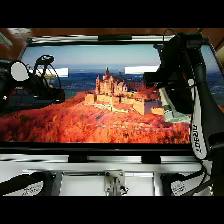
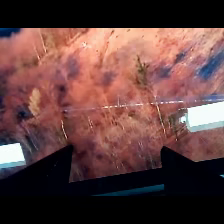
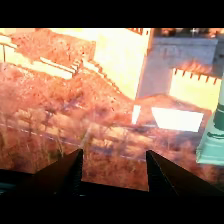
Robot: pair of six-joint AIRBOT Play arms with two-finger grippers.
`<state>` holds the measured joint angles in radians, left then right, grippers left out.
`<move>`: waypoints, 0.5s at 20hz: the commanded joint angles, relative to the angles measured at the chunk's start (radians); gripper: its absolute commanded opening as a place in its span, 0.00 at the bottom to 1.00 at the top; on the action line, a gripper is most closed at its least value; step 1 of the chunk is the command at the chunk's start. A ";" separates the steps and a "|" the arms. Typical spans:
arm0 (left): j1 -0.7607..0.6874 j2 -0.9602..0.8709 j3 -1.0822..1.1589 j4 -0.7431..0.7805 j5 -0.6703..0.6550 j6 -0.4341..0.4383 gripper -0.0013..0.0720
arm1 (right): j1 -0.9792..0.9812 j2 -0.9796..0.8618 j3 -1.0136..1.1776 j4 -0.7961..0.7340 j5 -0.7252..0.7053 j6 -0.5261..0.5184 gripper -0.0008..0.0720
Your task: Fold the shirts.
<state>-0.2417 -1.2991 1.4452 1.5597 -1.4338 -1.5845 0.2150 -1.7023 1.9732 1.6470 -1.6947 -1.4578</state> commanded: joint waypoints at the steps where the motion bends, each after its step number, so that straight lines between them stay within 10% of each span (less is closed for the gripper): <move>1: -0.006 -0.006 0.000 0.015 -0.025 -0.010 0.87 | 0.024 -0.020 -0.002 -0.007 -0.034 0.002 0.71; 10: -0.006 -0.007 0.000 0.015 0.046 -0.010 0.87 | 0.024 -0.020 -0.002 -0.006 -0.034 0.002 0.71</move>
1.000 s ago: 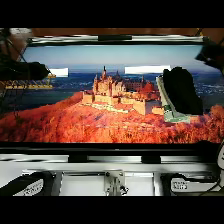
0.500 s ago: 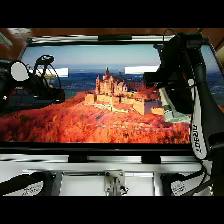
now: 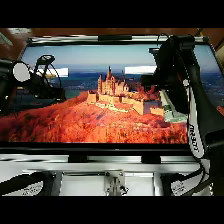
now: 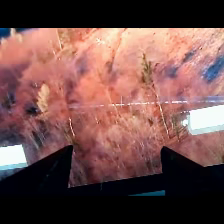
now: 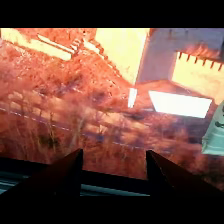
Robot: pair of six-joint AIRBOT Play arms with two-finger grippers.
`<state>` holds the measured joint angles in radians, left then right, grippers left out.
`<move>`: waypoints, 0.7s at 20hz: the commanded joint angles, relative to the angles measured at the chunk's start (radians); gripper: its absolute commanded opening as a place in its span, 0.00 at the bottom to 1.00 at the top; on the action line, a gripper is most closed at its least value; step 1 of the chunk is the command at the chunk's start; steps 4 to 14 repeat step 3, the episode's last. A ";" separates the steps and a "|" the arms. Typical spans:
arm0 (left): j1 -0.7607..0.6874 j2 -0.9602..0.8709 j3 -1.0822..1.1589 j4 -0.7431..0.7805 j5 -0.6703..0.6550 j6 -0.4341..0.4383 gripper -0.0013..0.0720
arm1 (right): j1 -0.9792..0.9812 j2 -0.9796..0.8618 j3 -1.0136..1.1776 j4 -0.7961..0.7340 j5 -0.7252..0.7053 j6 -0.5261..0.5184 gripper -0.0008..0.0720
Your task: Fold the shirts.
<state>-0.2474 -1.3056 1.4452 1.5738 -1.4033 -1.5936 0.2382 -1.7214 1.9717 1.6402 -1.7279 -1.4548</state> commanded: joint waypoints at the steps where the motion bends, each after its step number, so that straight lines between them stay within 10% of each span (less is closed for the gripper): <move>1: 0.000 0.000 0.000 0.001 0.016 0.000 0.87 | 0.001 -0.001 0.000 0.000 -0.001 -0.001 0.71; 14: 0.000 0.000 0.000 0.001 0.015 0.000 0.86 | 0.001 -0.001 0.000 0.000 -0.001 -0.001 0.71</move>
